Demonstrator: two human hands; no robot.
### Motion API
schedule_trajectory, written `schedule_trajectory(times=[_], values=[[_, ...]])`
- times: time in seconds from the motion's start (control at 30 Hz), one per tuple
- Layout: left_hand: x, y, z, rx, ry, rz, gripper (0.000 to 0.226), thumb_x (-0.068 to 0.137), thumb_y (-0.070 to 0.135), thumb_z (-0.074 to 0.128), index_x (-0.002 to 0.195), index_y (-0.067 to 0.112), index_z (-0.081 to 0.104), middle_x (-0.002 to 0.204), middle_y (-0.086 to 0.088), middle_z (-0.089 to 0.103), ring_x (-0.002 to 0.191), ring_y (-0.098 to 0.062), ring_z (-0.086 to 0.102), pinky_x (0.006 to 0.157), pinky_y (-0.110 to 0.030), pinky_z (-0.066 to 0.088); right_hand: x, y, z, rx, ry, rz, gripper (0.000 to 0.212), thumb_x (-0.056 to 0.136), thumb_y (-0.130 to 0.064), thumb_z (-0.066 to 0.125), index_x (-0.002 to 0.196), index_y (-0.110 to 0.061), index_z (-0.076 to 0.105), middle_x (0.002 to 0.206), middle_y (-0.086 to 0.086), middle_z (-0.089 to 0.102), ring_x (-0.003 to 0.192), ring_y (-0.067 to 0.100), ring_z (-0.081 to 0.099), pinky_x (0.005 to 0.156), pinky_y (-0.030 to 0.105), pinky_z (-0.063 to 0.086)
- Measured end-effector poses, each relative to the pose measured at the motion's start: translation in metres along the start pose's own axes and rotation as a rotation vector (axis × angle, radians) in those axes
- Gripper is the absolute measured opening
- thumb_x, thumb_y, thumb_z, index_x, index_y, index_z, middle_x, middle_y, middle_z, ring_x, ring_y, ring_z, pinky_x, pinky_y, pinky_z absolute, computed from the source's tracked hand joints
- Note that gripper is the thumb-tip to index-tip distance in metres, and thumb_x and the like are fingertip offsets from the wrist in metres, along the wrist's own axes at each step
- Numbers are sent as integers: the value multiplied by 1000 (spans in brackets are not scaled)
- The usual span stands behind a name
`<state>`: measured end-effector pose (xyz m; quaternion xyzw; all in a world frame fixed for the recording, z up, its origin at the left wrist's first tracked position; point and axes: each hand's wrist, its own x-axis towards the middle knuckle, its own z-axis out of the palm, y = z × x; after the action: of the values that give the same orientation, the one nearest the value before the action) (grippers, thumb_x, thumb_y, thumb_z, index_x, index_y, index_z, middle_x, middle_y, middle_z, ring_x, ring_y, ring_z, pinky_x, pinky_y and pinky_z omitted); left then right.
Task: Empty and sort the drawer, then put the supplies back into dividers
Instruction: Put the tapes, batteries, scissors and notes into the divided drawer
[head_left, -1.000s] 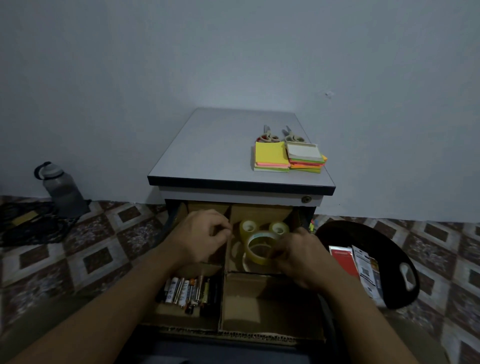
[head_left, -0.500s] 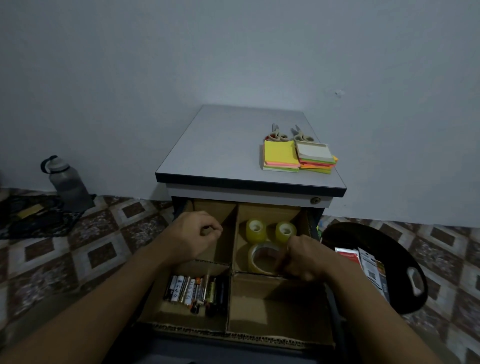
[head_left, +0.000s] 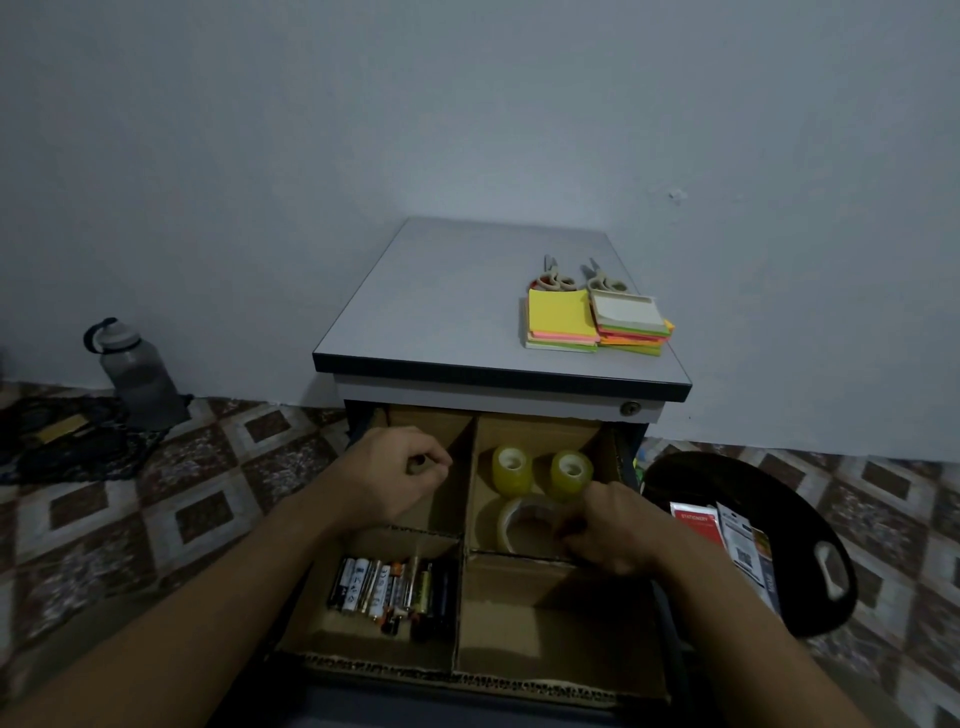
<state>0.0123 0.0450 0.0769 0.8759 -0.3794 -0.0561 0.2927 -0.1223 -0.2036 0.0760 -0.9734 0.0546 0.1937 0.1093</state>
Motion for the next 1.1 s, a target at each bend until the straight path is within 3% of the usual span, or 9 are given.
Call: schedule_trajectory(times=[0.17, 0.33, 0.5, 0.57, 0.67, 0.73, 0.8, 0.93, 1.1], values=[[0, 4, -2, 1, -17, -16, 17, 96, 34, 61, 110, 31, 71, 106, 16, 64, 100, 0, 57, 91, -36, 54, 5, 4, 7, -1, 32, 49, 28, 92, -33, 57, 117, -25, 65, 109, 1, 66, 97, 16, 64, 87, 36, 55], [-4, 9, -6, 2, -56, -37, 18, 95, 38, 61, 111, 34, 70, 108, 15, 63, 103, 0, 57, 92, -36, 54, 2, 3, 8, 13, 53, 42, 28, 94, -35, 54, 118, -26, 65, 110, 0, 66, 100, 17, 64, 89, 37, 55], [-3, 30, -18, -22, -79, -34, 24, 96, 38, 61, 118, 33, 67, 111, 15, 64, 103, 1, 58, 93, -29, 53, -13, -5, -6, 155, 162, -30, 21, 99, -33, 52, 117, -32, 62, 107, -10, 62, 93, 5, 60, 80, 21, 50], [1, 46, -28, -50, -77, -21, 25, 96, 36, 61, 121, 32, 65, 110, 16, 64, 101, 2, 59, 91, -24, 52, -23, -11, -24, 184, 235, -54, 19, 99, -29, 53, 115, -27, 63, 101, -11, 61, 85, 1, 57, 72, 15, 46], [15, 71, -50, -92, -26, 29, 21, 96, 35, 62, 117, 33, 67, 105, 17, 66, 95, 4, 61, 83, -18, 51, -35, -17, -60, 204, 342, -58, 18, 97, -27, 55, 110, -25, 68, 102, -7, 67, 88, 6, 62, 81, 29, 55], [30, 85, -66, -108, 34, 73, 19, 94, 35, 65, 112, 32, 71, 100, 19, 69, 90, 6, 63, 78, -15, 51, -40, -18, -86, 200, 445, -66, 20, 94, -28, 58, 109, -27, 71, 104, -7, 70, 94, 8, 64, 84, 27, 53], [49, 97, -80, -108, 83, 101, 18, 92, 36, 67, 108, 32, 73, 97, 21, 70, 87, 6, 64, 76, -17, 52, -42, -15, -111, 196, 552, -80, 20, 93, -26, 60, 108, -27, 74, 104, -7, 72, 91, 8, 65, 81, 23, 51], [101, 112, -100, -57, 117, 121, 18, 91, 38, 66, 106, 29, 73, 98, 20, 69, 86, 1, 64, 77, -22, 52, -30, 5, -162, 209, 712, -59, 17, 91, -23, 63, 100, -24, 77, 94, -4, 74, 83, 14, 68, 77, 31, 54], [179, 112, -104, 35, 83, 116, 28, 92, 37, 66, 115, 22, 70, 109, 10, 69, 96, -8, 64, 83, -26, 49, 20, 54, -209, 199, 741, 34, 17, 93, -21, 61, 101, -19, 76, 97, -2, 74, 90, 16, 66, 78, 28, 52]])
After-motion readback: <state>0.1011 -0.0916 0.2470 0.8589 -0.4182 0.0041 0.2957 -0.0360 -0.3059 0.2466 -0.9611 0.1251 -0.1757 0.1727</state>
